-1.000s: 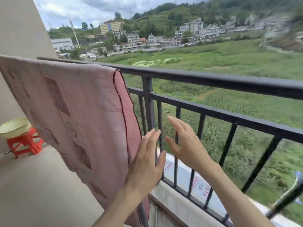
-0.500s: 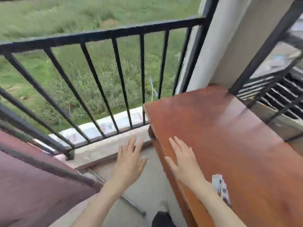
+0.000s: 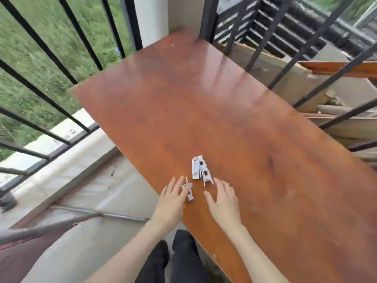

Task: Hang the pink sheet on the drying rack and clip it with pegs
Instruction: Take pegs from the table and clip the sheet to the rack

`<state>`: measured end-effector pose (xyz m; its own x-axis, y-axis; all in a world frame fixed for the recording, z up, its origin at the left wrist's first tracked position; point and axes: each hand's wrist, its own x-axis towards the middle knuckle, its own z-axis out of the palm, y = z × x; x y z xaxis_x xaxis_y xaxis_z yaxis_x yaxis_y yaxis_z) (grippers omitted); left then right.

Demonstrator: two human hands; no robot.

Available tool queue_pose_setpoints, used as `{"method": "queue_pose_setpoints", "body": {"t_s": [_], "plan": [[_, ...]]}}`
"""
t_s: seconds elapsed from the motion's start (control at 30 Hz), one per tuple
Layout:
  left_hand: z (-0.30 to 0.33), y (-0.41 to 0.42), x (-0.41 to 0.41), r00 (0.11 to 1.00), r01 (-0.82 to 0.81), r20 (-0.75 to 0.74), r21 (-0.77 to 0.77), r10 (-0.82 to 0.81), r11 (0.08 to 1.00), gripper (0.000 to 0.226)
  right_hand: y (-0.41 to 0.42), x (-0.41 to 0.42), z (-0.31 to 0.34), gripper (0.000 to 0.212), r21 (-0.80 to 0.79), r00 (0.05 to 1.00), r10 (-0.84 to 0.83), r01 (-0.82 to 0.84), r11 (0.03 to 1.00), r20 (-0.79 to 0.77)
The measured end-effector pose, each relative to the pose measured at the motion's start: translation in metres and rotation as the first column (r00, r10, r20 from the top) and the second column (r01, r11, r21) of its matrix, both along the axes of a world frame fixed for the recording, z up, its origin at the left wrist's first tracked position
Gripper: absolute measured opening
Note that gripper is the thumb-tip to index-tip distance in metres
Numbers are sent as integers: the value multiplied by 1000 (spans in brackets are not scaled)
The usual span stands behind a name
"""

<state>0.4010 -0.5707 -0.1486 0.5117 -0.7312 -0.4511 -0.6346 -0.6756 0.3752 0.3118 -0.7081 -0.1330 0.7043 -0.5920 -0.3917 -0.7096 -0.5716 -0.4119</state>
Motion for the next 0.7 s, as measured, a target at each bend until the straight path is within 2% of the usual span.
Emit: {"method": "queue_pose_setpoints", "body": {"t_s": [0.13,0.3,0.37,0.43,0.5,0.57,0.63,0.7], "plan": [[-13,-16,-1,995,35,94,-38,-32,999,66,-8,19,-16,47,-43,1000,-8,9,999,29],[-21,-23,7,984,-38,172,-106,56,994,34,-18,36,-26,31,-77,1000,-9,11,997,24],[-19,-21,9,972,-118,186,-141,143,983,23,-22,35,-25,26,-91,999,-5,8,996,35],[-13,-15,9,942,-261,161,-199,294,945,22,-25,32,-21,26,-84,997,-26,32,996,73],[-4,-9,7,880,-451,28,-263,474,853,21,-25,32,-10,25,22,986,-83,81,996,143],[9,-2,8,749,-662,-219,-291,626,691,14,-18,35,5,24,209,970,-147,105,972,194],[25,9,13,606,-796,-403,-294,686,530,5,-6,46,21,29,379,964,-180,95,921,196],[46,25,20,476,-879,-538,-299,696,371,10,14,62,38,29,536,962,-183,47,843,204]]}}
